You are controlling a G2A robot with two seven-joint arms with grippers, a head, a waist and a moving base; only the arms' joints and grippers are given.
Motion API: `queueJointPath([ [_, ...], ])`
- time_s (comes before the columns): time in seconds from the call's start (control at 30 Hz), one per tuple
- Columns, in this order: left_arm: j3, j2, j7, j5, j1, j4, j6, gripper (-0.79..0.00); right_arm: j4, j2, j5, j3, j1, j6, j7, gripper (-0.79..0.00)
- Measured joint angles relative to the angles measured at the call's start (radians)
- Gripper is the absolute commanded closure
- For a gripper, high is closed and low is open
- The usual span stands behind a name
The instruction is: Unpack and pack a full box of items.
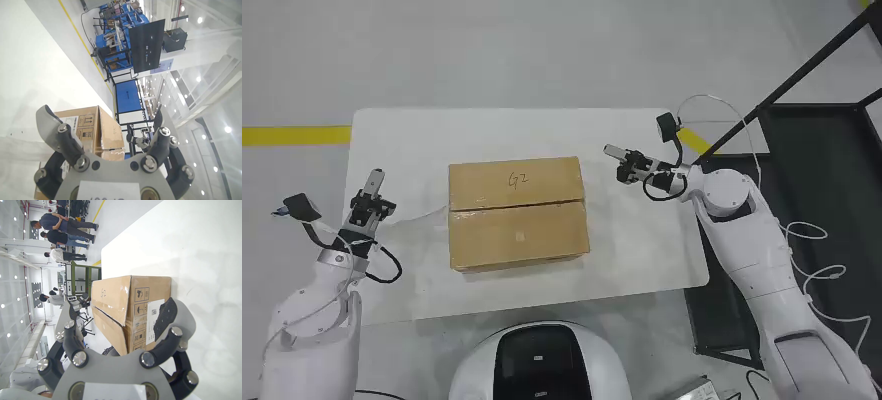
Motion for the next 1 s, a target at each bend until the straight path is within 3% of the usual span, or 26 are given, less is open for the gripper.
queueJointPath([
  [0.5,-0.028,0.036,-0.424,-0.211,-0.132,0.168,-0.113,-0.785,0.0,0.0,0.0,0.0,0.0,0.0,0.0,-0.785],
  [1.0,-0.075,0.093,-0.962,-0.385,-0.246,0.291,-0.094,-0.785,0.0,0.0,0.0,0.0,0.0,0.0,0.0,-0.785],
])
